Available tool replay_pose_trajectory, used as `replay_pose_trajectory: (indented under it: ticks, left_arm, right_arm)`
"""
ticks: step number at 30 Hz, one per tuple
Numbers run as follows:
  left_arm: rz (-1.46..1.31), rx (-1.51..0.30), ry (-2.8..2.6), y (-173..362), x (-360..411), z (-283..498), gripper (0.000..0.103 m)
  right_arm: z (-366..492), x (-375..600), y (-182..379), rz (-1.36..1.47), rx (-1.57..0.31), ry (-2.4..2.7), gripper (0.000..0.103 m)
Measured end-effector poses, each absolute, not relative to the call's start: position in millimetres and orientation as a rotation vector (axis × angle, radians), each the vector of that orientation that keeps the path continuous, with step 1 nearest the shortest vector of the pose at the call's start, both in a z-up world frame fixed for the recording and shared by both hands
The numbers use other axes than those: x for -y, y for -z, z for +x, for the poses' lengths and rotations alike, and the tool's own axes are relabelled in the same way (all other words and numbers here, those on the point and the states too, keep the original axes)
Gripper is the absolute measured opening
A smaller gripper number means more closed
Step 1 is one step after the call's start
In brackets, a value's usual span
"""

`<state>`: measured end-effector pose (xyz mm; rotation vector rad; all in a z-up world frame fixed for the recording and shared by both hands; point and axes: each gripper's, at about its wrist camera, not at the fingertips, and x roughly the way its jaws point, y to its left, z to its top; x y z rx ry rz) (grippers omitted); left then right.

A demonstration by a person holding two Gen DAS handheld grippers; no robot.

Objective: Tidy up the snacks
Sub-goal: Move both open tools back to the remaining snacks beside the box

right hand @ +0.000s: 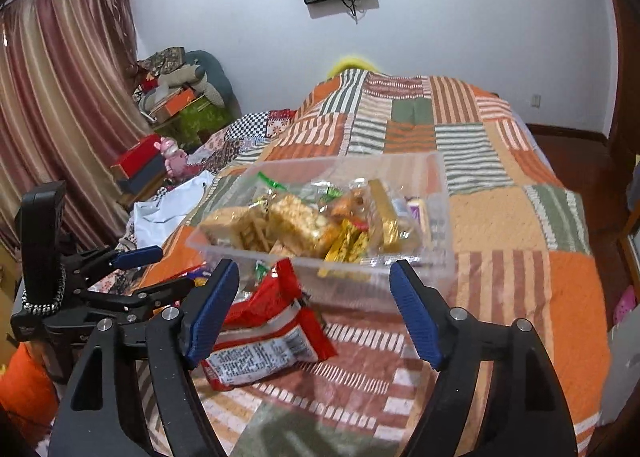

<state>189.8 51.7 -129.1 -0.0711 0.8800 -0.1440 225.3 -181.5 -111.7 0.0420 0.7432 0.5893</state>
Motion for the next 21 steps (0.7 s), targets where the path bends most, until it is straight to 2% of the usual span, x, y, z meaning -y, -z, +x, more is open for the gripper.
replay_pose_trajectory:
  ticks: [15,17,19,21]
  left_arm:
    - [-0.059,-0.885,0.264,145.2,-7.6,161.8,0.076]
    - [-0.092,-0.886,0.297,144.0,-4.5,161.6,0.067]
    - [-0.106,-0.904,0.318,144.7,1.8,163.3,0.049]
    - [-0.111,-0.927,0.328,147.7,8.3,166.2,0.037]
  right_arm:
    - [208.2,183.7,137.0,0.076,-0.818,-0.590,0.075]
    - [206.9,187.2,138.7,0.080,-0.824,-0.583,0.075]
    - [205.8,192.5,140.2,0.095,-0.829,-0.575,0.075]
    - [205.0,198.9,140.7,0.117,-0.833,-0.571,0.075]
